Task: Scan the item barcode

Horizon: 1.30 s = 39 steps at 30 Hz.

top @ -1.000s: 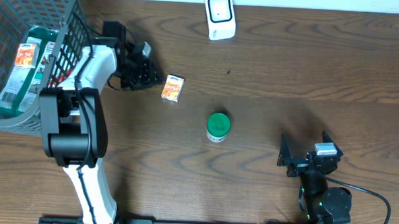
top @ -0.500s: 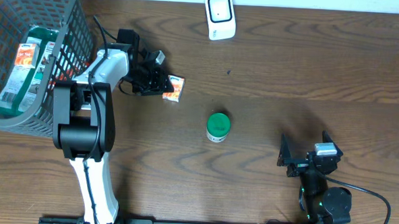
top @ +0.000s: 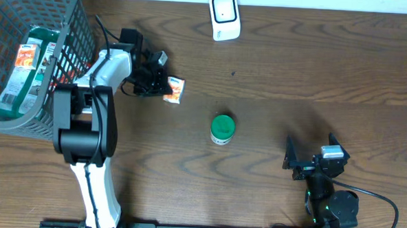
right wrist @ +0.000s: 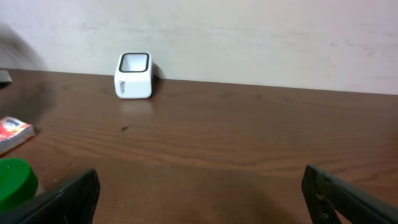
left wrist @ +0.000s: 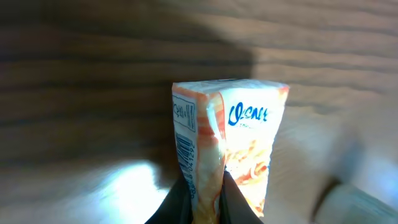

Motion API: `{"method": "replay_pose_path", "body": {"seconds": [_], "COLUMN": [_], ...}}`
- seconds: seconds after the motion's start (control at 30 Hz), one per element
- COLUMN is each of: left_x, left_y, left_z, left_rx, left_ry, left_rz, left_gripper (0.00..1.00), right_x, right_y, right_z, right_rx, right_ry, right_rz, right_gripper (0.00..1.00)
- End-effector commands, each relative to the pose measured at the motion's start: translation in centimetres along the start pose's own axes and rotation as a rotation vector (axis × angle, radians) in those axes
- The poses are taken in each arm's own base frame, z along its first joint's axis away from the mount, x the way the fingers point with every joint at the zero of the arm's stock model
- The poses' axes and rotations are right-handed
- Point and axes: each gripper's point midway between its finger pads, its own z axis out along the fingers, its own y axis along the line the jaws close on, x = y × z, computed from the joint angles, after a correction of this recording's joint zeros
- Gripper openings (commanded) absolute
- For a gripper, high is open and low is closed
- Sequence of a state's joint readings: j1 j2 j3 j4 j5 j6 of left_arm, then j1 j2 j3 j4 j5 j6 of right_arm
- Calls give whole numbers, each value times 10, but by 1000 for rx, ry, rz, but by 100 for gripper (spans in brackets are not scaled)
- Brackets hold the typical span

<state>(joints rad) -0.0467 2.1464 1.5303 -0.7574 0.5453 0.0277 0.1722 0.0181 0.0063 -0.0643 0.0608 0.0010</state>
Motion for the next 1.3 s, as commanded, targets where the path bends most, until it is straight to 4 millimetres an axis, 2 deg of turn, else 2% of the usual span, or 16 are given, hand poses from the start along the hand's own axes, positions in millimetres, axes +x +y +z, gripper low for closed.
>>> {"method": "replay_pose_path", "body": {"seconds": [0.0,0.1,0.17,0.23,0.4,0.57,0.63,0.87,1.03,1.1,1.27], "left_x": [-19,-23,-22,-20,-8,-1,0,8,11,12,13], "left_y": [15,16,7,-4,-34,-47,-45,-15,-9,-9,-9], "left_z": [-60,-97,-118,-122,-109,-87,-75,-35,-24,-23,-23], "left_rx": [-313,-544,-725,-833,-999,-1118,-1164,-1279,-1283,-1273,-1275], "left_ry": [-158,-257,-319,-353,-444,-495,-476,-361,-328,-321,-318], "left_rz": [1,4,37,51,64,104,135,185,191,189,190], "left_gripper": [7,7,7,7,8,7,7,8,8,22,33], "right_x": [1,1,1,1,1,1,1,1,1,1,1], "right_y": [-3,-3,-3,-3,-3,-3,-3,-3,-3,-3,-3], "right_z": [0,0,0,0,0,0,0,0,0,0,0], "right_rx": [13,14,13,13,13,14,13,14,14,13,14], "right_ry": [4,4,4,4,4,4,4,4,4,4,4], "right_rz": [17,17,17,17,17,17,17,17,17,17,17], "right_gripper": [99,99,99,99,99,99,99,99,99,99,99]}}
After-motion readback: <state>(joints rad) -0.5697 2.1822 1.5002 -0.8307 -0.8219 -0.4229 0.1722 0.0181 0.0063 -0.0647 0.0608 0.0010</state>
